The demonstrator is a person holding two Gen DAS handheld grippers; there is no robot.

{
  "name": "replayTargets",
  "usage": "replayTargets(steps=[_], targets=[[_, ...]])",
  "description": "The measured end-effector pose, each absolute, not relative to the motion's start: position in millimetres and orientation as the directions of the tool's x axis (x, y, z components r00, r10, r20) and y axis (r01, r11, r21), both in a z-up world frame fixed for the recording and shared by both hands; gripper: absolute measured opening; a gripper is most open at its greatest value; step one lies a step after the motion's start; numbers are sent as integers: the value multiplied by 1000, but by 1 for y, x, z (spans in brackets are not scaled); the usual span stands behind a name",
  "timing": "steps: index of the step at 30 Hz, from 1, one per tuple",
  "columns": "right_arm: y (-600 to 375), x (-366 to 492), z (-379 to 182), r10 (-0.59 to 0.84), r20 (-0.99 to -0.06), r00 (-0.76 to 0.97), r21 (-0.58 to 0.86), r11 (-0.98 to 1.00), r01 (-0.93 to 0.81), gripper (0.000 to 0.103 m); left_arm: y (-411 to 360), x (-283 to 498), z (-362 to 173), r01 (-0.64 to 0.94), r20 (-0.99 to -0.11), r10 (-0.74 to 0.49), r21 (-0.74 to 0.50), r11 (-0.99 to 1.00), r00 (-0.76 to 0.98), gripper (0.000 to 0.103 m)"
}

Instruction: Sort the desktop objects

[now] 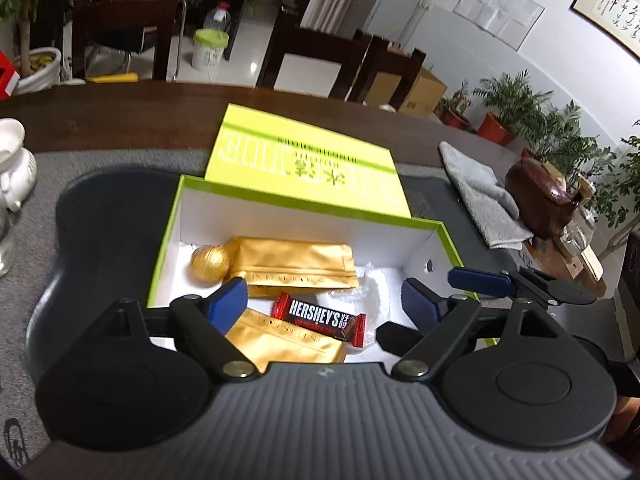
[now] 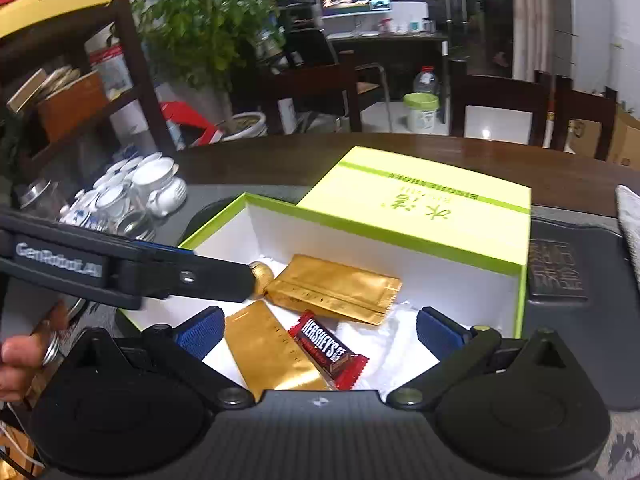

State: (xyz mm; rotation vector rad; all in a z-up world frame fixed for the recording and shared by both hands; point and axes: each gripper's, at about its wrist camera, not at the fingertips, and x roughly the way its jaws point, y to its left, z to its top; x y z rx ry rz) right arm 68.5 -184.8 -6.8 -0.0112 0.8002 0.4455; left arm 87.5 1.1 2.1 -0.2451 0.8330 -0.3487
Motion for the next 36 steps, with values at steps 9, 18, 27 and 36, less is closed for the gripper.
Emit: replayTargets(steps=[9, 18, 27, 36], targets=[[-202, 48, 1, 357, -677, 643, 218, 932, -288, 103, 1, 58, 29, 211, -599, -344, -283, 936, 723, 97], [-220, 23, -4, 371, -623, 688, 283, 928, -244, 103, 3, 39, 39, 193, -568, -311, -259, 946, 762, 102], [-236, -7, -6, 438, -507, 743, 375, 888, -267, 103, 2, 23, 37, 217, -548, -311, -230, 949, 776, 102], [-234, -39, 2, 479, -345, 807, 358, 862, -359, 103, 1, 14, 36, 226, -539, -322, -239, 945, 778, 102]])
